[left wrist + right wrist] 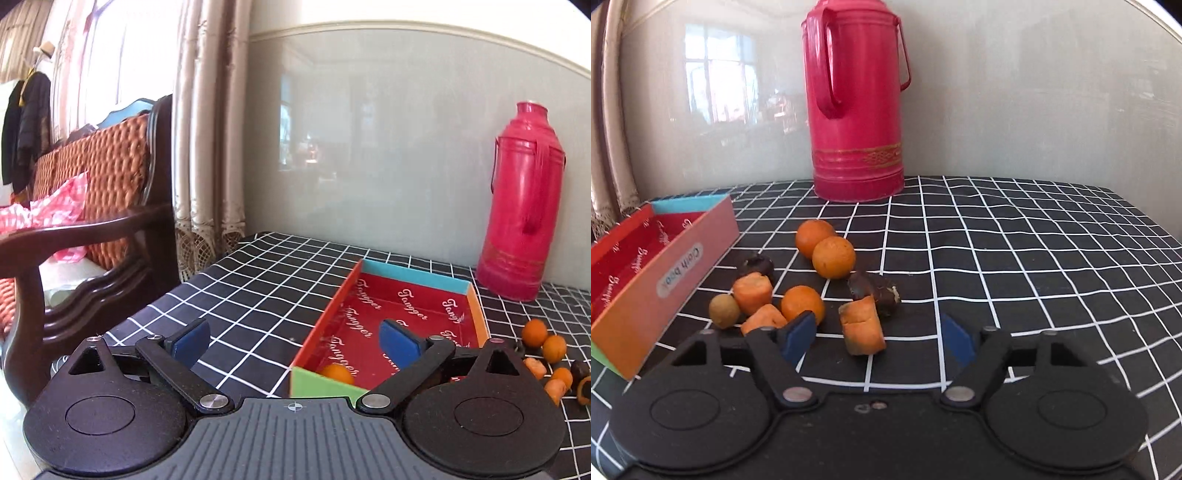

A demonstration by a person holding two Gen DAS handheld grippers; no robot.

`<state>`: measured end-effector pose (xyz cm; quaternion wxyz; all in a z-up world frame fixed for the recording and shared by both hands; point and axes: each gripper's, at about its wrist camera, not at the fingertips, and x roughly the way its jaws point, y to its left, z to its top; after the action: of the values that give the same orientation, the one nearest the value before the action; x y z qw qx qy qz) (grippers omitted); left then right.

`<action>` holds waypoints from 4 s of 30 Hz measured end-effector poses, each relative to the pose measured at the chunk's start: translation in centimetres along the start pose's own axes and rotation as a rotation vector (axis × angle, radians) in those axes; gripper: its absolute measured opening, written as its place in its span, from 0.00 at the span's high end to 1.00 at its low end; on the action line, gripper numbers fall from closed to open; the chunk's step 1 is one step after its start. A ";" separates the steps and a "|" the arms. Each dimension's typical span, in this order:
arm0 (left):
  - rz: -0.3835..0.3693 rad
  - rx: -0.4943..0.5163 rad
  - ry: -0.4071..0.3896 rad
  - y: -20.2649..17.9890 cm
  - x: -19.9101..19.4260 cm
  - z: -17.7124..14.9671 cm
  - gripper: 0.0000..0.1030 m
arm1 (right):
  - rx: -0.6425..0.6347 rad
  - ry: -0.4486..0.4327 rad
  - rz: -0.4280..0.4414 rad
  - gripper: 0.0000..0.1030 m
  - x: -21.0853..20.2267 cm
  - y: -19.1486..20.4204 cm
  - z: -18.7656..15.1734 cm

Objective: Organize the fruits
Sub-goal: 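Drop the tangerine into the box with the left tool while the right tool grasps a carrot chunk, then carry the carrot chunk over the box and open the right tool, then reach the left tool to a carrot chunk and close on it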

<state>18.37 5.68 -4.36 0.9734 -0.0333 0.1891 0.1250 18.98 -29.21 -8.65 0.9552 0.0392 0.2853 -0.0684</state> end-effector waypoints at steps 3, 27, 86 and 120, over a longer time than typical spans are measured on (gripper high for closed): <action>0.026 0.009 -0.010 0.4 0.2 -0.3 0.04 | 0.003 0.020 0.005 0.58 0.8 0.1 -0.2; 0.120 -0.141 0.106 4.9 2.6 -1.3 0.00 | -0.065 -0.197 0.406 0.86 -3.3 8.1 0.6; -0.599 0.442 0.103 -22.4 -0.1 -6.3 0.42 | 0.254 -0.367 -0.291 0.06 -9.9 -8.6 -3.1; -0.527 0.412 0.056 -21.6 0.3 -6.0 0.88 | 0.235 -0.319 -0.243 0.06 -9.0 -7.5 -2.7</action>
<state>21.98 -15.79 -9.64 0.9530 0.1128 0.2217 -0.1726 8.90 -35.38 -6.22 0.9618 0.1042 0.1235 -0.2211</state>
